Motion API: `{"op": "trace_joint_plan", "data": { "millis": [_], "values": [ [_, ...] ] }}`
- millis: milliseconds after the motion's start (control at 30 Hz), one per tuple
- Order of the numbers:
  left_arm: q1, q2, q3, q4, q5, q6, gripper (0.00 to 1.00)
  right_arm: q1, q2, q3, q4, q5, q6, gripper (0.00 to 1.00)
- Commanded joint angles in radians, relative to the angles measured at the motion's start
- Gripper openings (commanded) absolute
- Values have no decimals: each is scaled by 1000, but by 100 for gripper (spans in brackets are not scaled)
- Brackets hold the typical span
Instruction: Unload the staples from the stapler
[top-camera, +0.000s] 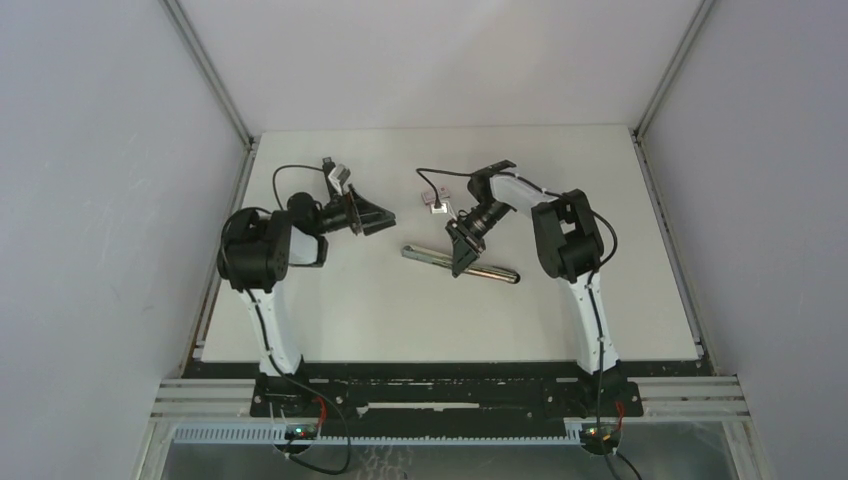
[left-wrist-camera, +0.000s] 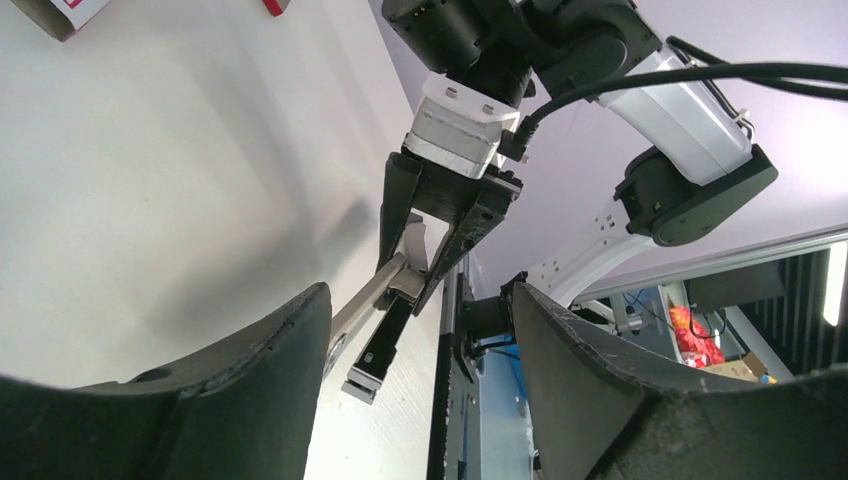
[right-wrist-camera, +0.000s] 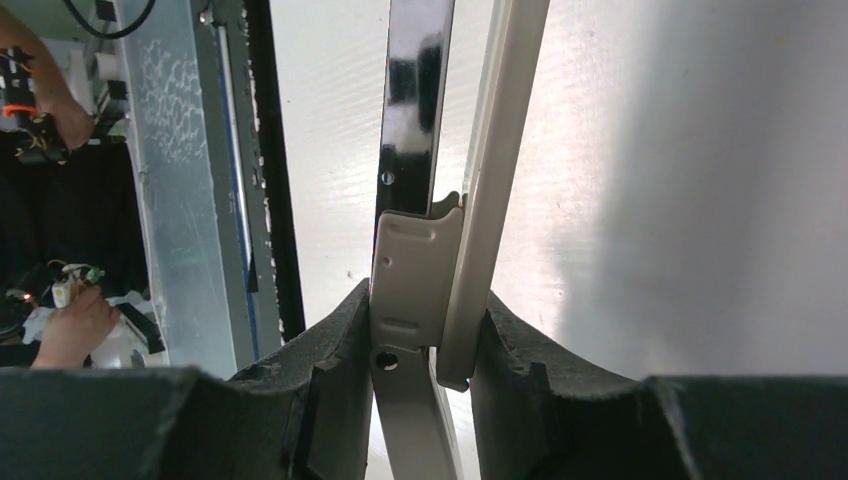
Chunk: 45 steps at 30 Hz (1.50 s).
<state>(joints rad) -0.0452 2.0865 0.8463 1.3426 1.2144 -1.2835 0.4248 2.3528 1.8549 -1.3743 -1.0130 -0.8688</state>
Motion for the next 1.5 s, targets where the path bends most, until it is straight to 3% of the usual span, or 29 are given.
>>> {"op": "trace_joint_plan", "data": {
  "millis": [0, 67, 133, 233, 267, 533, 567, 633, 700, 933, 1167, 1467],
  "values": [
    [11, -78, 17, -83, -13, 39, 72, -8, -142, -38, 96, 10, 58, 1],
    [11, -100, 23, -266, -38, 138, 72, -9, -162, -60, 122, 29, 60, 2],
    [10, -143, 41, -554, -82, 383, 73, -9, -180, -81, 149, 50, 86, 2],
    [9, -216, 152, -1116, -203, 795, 77, -9, -210, -121, 196, 81, 104, 2],
    [9, -224, 176, -1204, -216, 852, 78, -7, -222, -136, 216, 95, 109, 2],
    [19, -311, 222, -1471, -256, 1044, 81, 20, -312, -241, 389, 191, 165, 2],
    [22, -326, 223, -1497, -260, 1068, 83, 27, -320, -258, 414, 204, 174, 2],
    [29, -362, 231, -1567, -284, 1122, 97, 42, -335, -285, 459, 237, 186, 2],
    [42, -399, 247, -1650, -311, 1185, 100, 62, -350, -318, 502, 279, 194, 1],
    [131, -516, 276, -1886, -388, 1387, 100, 129, -399, -412, 655, 398, 221, 1],
    [232, -579, 270, -2023, -342, 1520, 100, 165, -416, -454, 743, 473, 258, 1],
    [289, -601, 243, -2062, -361, 1611, 100, 195, -458, -528, 857, 625, 268, 1]
  ]
}}
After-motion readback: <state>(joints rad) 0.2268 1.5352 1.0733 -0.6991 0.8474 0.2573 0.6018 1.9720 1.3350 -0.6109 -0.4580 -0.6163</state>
